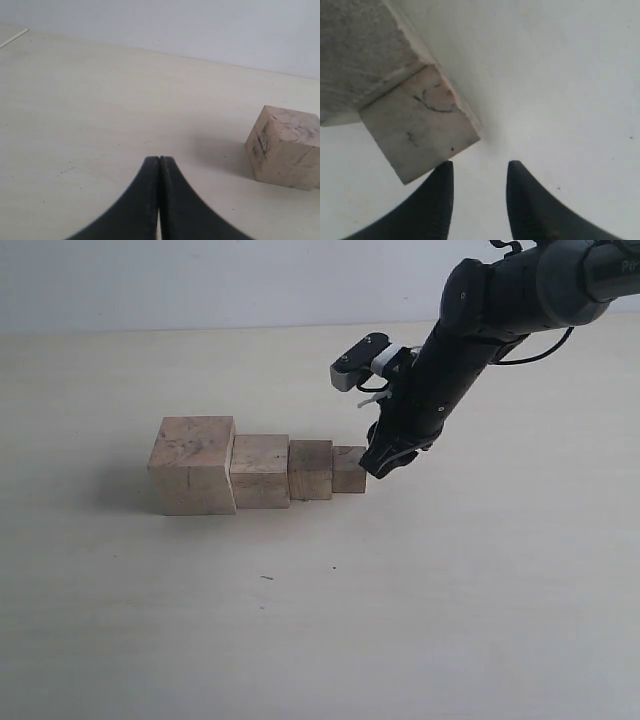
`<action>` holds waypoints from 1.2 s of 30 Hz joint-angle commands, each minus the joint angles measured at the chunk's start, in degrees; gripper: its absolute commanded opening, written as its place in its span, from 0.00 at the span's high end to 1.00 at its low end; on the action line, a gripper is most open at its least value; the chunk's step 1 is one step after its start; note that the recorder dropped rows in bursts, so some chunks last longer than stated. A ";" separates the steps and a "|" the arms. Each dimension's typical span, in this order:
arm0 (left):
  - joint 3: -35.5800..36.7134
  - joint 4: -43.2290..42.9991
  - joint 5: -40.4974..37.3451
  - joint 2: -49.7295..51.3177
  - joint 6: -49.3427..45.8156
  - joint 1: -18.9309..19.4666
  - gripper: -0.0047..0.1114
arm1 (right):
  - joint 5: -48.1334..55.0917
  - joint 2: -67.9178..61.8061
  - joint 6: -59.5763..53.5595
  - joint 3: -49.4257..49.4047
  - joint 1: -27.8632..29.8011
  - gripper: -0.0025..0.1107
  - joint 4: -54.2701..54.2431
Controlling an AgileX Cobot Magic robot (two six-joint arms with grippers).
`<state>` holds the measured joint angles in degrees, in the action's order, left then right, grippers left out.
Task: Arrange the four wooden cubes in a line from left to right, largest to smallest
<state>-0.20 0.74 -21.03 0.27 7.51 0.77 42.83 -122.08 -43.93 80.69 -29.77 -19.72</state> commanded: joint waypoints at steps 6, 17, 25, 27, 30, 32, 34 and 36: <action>0.20 -0.06 0.54 -0.27 -0.17 -0.32 0.96 | -0.55 -0.15 -4.80 0.23 0.21 0.67 -5.54; 0.20 -0.06 0.54 -0.27 -0.17 -0.32 0.96 | -0.67 2.98 -0.21 0.23 0.21 0.67 3.49; 0.20 -0.06 0.54 -0.27 -0.17 -0.32 0.96 | 2.94 13.12 15.34 0.23 0.21 0.98 6.57; 0.20 -0.06 0.54 -0.27 -0.17 -0.32 0.96 | 3.09 15.61 21.23 0.23 0.21 0.98 8.13; 0.20 -0.06 0.54 -0.27 -0.17 -0.32 0.96 | 0.36 20.74 26.59 -2.84 0.21 0.98 8.13; 0.20 -0.06 0.54 -0.27 -0.17 -0.32 0.96 | -3.97 25.35 29.05 -7.16 0.21 0.98 7.74; 0.20 -0.06 0.54 -0.27 -0.17 -0.32 0.96 | -8.08 31.46 31.01 -13.18 0.21 0.98 6.43; 0.20 -0.06 0.54 -0.27 -0.17 -0.32 0.96 | -10.58 37.49 31.48 -18.64 0.21 0.98 2.31</action>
<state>-0.20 0.74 -21.03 0.27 7.51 0.77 36.27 -91.82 -14.20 68.11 -29.77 -13.42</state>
